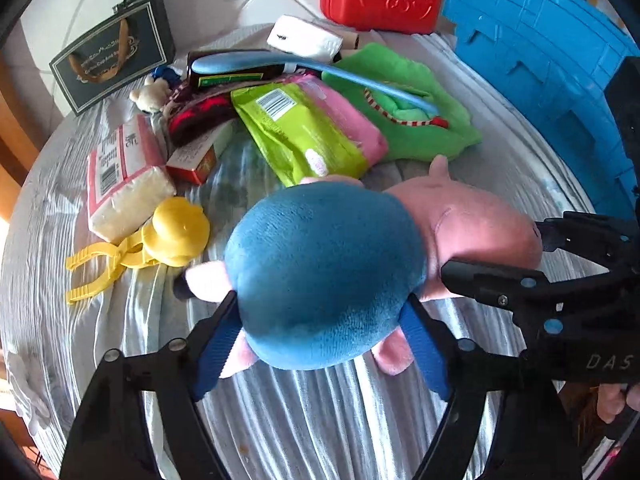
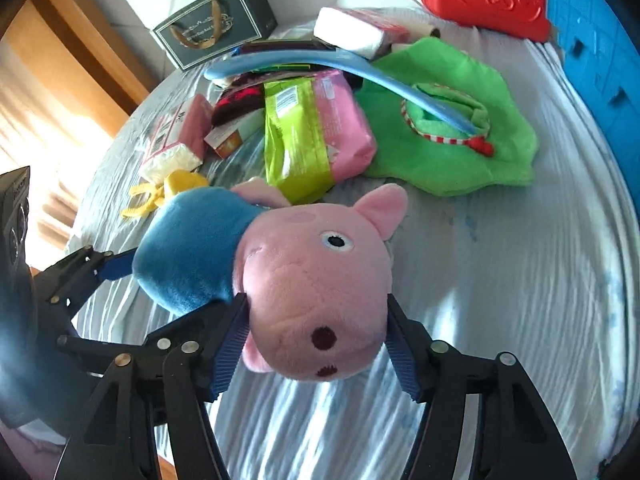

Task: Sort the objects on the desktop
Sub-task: 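Close the left gripper on the pig's blue body while the right gripper grips its pink head, then carry the plush pig with both grippers into the blue bin and open them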

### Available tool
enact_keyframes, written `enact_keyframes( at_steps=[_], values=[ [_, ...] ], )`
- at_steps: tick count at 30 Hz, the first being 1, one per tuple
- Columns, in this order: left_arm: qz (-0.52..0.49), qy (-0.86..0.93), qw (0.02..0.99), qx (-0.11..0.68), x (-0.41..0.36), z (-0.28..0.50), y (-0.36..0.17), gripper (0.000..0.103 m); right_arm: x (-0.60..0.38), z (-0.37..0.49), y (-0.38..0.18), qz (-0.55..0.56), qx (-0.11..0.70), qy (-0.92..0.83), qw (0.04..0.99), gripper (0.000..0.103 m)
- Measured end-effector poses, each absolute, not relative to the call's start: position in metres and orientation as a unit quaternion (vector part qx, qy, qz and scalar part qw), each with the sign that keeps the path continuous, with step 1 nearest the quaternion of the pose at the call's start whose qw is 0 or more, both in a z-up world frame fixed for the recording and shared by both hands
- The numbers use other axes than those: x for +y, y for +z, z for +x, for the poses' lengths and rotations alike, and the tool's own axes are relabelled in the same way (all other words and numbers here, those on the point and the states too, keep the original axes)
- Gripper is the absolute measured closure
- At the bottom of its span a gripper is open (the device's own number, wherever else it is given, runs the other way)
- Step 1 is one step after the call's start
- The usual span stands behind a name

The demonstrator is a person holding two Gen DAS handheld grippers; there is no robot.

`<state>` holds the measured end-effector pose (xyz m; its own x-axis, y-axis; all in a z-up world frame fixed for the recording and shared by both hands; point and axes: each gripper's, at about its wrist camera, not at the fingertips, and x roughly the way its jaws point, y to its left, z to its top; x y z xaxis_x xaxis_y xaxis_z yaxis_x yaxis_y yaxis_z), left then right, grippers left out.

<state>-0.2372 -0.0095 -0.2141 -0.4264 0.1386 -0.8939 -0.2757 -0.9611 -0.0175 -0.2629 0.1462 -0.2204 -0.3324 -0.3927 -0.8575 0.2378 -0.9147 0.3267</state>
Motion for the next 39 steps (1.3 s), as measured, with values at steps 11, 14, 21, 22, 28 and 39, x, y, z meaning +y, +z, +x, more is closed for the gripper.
enact_keyframes(
  at_steps=[11, 14, 21, 22, 28, 39],
  values=[
    [-0.432, 0.884, 0.167, 0.07, -0.008, -0.216, -0.154, 0.035, 0.158, -0.238, -0.157, 0.476, -0.065, -0.86, 0.17, 0.043],
    [-0.402, 0.895, 0.183, 0.068, -0.01, -0.213, -0.132, 0.035, 0.159, -0.23, -0.132, 0.447, -0.058, -0.878, 0.158, 0.043],
    [-0.323, 0.918, 0.223, 0.055, -0.008, -0.209, -0.077, 0.035, 0.17, -0.212, -0.073, 0.379, -0.035, -0.917, 0.119, 0.045],
    [-0.314, 0.92, 0.227, 0.053, -0.005, -0.209, -0.07, 0.035, 0.175, -0.211, -0.067, 0.372, -0.034, -0.92, 0.117, 0.045],
    [-0.264, 0.926, 0.259, 0.077, 0.049, -0.213, -0.025, 0.053, 0.217, -0.203, -0.022, 0.31, -0.049, -0.942, 0.12, 0.065],
    [-0.369, 0.916, 0.155, 0.033, 0.101, -0.263, -0.076, 0.023, 0.293, -0.248, -0.08, 0.405, -0.051, -0.905, 0.123, 0.041]
  ],
)
